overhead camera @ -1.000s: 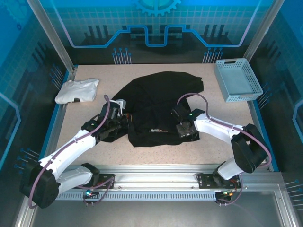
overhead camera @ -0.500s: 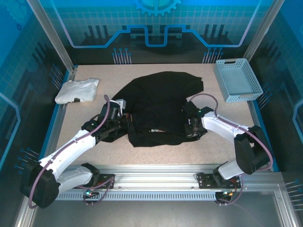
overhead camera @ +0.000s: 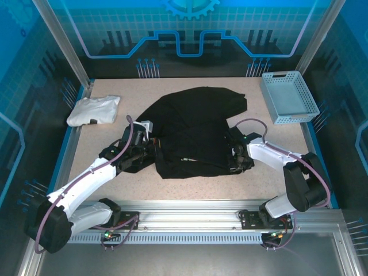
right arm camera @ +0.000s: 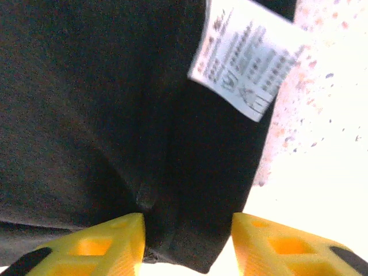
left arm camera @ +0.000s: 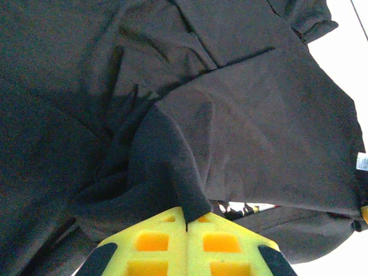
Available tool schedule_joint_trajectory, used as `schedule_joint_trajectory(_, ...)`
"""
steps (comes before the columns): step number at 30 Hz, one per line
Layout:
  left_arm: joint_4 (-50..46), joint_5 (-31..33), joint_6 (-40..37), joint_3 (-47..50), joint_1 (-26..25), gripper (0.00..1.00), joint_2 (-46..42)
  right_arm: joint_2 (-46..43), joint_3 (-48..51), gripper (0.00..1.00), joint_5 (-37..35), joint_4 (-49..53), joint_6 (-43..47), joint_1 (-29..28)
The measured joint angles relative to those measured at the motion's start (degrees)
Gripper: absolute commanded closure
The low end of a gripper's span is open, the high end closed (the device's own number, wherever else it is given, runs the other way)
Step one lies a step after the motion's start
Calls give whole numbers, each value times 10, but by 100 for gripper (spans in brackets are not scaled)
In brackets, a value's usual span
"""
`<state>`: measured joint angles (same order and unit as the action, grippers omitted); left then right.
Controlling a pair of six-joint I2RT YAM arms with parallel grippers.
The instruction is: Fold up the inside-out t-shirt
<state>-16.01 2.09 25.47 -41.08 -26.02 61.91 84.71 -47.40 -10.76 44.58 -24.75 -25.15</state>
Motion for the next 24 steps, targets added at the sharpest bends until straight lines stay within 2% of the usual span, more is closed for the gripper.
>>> schedule_joint_trajectory(2, 0, 0, 0, 0, 0, 100, 0, 0, 0, 82, 4, -1, 0, 1)
schedule_joint_trajectory(6, 0, 2, 0, 0, 0, 100, 0, -5, 0, 99, 7, -1, 3, 1)
schedule_joint_trajectory(15, -7, 39, -1, 0, 8, 100, -22, -130, -19, 100, 17, -1, 23, 21)
schedule_joint_trajectory(20, -5, 45, -1, 0, 18, 100, -25, -176, -37, 100, 71, -31, 19, 56)
schedule_joint_trajectory(24, 7, 46, 0, 0, 25, 100, 11, -176, -38, 100, 130, -83, 0, 98)
